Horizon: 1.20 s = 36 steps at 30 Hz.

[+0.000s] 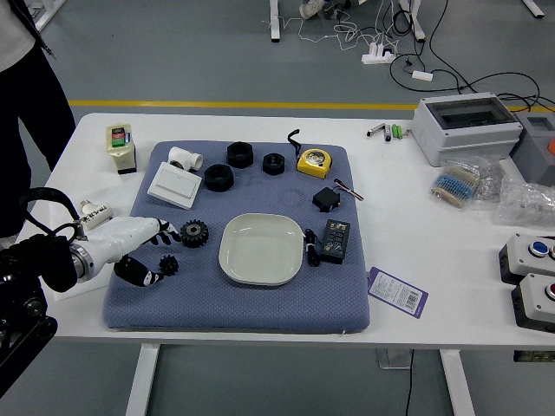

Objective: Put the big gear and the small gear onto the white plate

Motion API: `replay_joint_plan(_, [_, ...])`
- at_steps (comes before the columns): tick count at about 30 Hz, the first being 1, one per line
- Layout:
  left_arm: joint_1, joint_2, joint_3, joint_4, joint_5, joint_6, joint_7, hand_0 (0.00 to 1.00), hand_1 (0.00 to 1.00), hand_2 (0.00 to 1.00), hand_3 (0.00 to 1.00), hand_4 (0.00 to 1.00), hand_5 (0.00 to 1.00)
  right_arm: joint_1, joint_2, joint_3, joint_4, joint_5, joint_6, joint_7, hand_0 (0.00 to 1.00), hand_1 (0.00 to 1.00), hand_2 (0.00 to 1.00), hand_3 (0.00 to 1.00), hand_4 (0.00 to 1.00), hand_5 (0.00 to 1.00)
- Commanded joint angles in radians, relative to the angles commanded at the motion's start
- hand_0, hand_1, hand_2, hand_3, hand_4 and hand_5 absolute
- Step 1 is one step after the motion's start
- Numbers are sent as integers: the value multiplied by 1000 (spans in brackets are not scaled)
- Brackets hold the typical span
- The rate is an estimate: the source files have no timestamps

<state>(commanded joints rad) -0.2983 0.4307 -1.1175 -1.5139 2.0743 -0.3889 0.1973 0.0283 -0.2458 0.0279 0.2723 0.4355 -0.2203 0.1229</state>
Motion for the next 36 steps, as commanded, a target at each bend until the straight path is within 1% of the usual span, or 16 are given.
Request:
replay_joint_plan(2, [-1,-6,8,10,4,9,-3,631,667,706,713,775,42,0,-1,-1,0,-1,0,0,618,639,737,543,736,700])
replay_joint_plan(3, [-2,-7,9,12,5,11,-4,610,640,655,687,715,22,0,-1,-1,0,-1,0,0,619,639,737,543,736,700])
replay_joint_plan(8, [-7,-17,34,43,10,26,-8,610,640,655,687,715,22,0,0,-2,1,1,0,-1,619,639,737,543,736,700])
replay_joint_plan(9, [-8,-17,36,45,11,27,-9,506,534,557,601,487,2,0,0,-2,1,1,-1,-1,618,639,737,543,736,699])
replay_joint_plan(14, [-15,-20,49,60,29,48,-25,506,534,557,601,487,2,3,-1,2,1,-1,0,-1,618,639,737,543,736,699])
replay_joint_plan(15, [-17,-21,49,62,33,49,-27,401,459,481,546,318,2,4,-1,2,1,-1,0,-1,620,639,737,543,736,699])
replay_joint_plan(20, [-25,-29,43,66,60,43,-31,401,459,481,546,318,2,7,-1,2,1,-1,0,-2,620,639,737,543,736,699])
replay_joint_plan(21, [-25,-28,41,66,61,42,-31,307,398,434,490,147,2,8,-1,3,1,-1,0,-2,620,639,737,543,737,699])
replay_joint_plan(26, [-26,-21,27,52,65,38,-36,307,398,434,490,147,2,8,-1,4,1,-1,0,-1,620,639,737,543,737,699])
replay_joint_plan(27, [-28,-19,20,39,62,39,-37,294,370,410,474,131,2,8,-1,3,1,0,0,-2,620,639,737,543,736,698])
replay_joint_plan(28, [-28,-18,18,36,61,39,-37,294,370,410,474,131,2,8,-1,3,1,0,0,-2,620,639,737,543,736,698])
replay_joint_plan(31, [-34,-18,4,-9,41,48,-42,294,370,410,474,131,2,9,-1,2,1,1,0,-2,620,639,737,543,736,698])
replay_joint_plan(33, [-39,-24,2,-37,20,59,-49,291,359,399,466,140,2,10,-1,2,1,0,1,-2,620,639,737,543,737,698])
replay_joint_plan(36, [-54,-42,6,-76,-16,75,-57,291,359,399,466,140,2,11,-1,0,1,0,1,-2,620,639,737,543,737,698])
